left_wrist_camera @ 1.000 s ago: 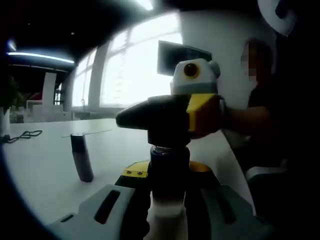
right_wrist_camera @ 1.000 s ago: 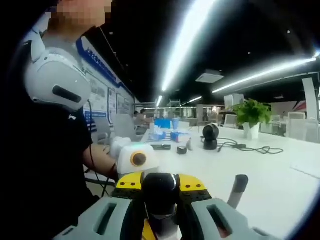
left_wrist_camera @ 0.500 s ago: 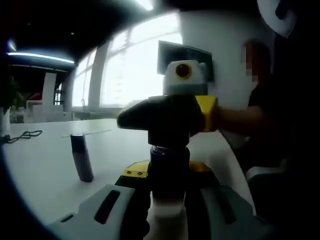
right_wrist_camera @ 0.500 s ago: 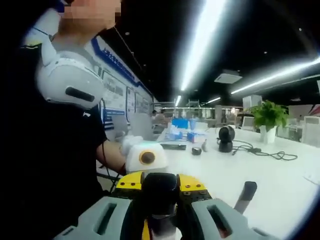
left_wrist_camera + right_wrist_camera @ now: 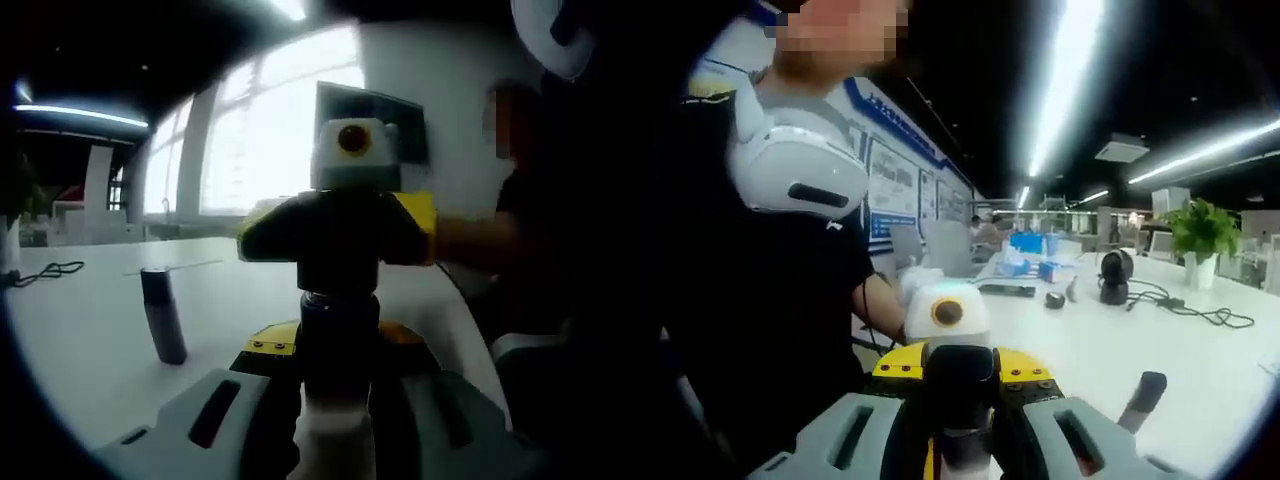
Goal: Pick up cosmetic bottle twist off cap place on table pick up cap screw tight cap place on table
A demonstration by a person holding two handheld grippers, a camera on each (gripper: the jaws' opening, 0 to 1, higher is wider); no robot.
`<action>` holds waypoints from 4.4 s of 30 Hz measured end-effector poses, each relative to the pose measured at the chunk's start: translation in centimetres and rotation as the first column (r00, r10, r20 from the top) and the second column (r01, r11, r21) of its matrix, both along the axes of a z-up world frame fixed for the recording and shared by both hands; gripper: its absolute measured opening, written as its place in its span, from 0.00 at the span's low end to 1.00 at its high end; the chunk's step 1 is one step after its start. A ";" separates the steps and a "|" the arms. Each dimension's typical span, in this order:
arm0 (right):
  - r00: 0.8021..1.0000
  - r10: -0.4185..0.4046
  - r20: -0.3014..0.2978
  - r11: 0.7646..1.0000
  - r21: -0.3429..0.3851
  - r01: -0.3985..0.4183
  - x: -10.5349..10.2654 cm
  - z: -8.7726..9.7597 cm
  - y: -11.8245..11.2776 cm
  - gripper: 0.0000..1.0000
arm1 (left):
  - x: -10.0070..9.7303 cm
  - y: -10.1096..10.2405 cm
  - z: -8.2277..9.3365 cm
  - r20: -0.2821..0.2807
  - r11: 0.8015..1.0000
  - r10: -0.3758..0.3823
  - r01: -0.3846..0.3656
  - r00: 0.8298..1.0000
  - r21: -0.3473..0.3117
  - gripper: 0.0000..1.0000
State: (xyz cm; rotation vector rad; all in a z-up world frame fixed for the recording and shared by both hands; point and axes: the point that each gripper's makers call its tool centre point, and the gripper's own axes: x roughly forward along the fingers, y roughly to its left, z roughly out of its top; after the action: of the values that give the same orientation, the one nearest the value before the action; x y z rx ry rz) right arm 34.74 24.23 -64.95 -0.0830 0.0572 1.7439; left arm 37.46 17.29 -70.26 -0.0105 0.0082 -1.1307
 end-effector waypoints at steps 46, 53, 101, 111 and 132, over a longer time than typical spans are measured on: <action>0.965 0.263 -0.016 0.964 0.043 -0.262 -1.7 0.4 0.4 0.19 | -0.2 -0.2 0.0 -0.009 1.000 -0.027 0.027 1.000 -0.001 0.15; 0.986 0.159 -0.039 0.986 0.061 -0.157 -1.7 1.0 0.5 0.34 | -0.1 -0.2 0.0 -0.005 1.000 -0.021 0.021 1.000 -0.001 0.15; 0.591 -0.806 -0.005 0.589 0.079 0.804 2.5 1.6 -2.2 0.38 | 0.5 0.3 -0.1 0.007 0.999 0.045 -0.045 0.999 0.007 0.15; 0.493 -0.869 -0.040 0.491 0.063 0.869 1.9 0.9 -2.4 0.31 | 0.5 0.4 0.0 0.015 0.999 0.052 -0.052 0.999 0.009 0.15; 0.361 -0.931 -0.043 0.359 0.062 0.931 2.2 0.4 -3.9 0.13 | 0.6 0.5 0.0 0.014 0.998 0.055 -0.055 0.998 0.009 0.15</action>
State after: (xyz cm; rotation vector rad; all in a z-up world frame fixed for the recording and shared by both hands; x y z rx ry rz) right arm 36.89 20.33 -64.57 0.0170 0.0252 0.5442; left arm 38.03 17.76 -70.25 0.0052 0.0012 -1.0755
